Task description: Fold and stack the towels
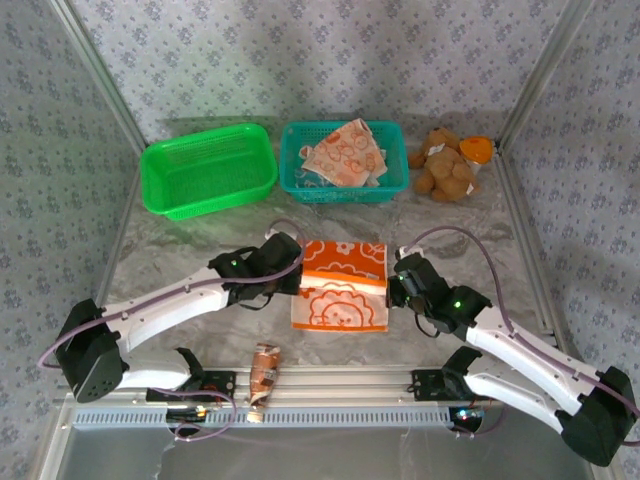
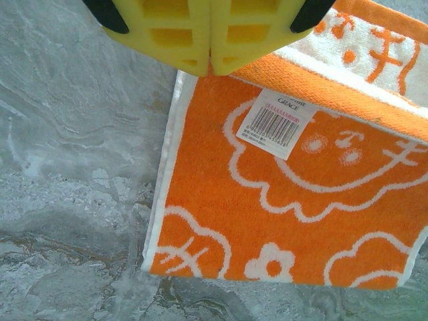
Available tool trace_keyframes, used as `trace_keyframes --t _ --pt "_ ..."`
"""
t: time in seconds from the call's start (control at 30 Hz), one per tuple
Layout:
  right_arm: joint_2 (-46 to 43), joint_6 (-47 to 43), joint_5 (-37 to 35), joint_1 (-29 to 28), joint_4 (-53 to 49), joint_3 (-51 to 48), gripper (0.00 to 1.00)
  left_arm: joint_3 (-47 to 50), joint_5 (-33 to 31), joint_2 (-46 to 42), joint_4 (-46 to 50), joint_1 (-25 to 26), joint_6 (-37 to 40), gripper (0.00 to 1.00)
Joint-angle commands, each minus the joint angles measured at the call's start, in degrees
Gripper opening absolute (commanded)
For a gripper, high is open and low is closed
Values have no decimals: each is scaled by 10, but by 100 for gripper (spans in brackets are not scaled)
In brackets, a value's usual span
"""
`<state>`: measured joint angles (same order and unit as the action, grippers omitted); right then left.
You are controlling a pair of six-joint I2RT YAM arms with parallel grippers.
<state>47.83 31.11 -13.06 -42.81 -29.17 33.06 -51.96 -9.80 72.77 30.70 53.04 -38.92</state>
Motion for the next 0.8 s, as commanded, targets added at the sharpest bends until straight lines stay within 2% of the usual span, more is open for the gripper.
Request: trace_keyframes --t 0.0,0.5,0.77 --pt "-10 8 -27 -3 -41 19 0 -13 3 -9 22 11 -12 0" --pt "0 37 -1 -13 10 -45 0 50 20 18 -16 15 -32 0" --pt "19 67 -5 -39 33 -68 0 74 24 40 -42 15 -37 0"
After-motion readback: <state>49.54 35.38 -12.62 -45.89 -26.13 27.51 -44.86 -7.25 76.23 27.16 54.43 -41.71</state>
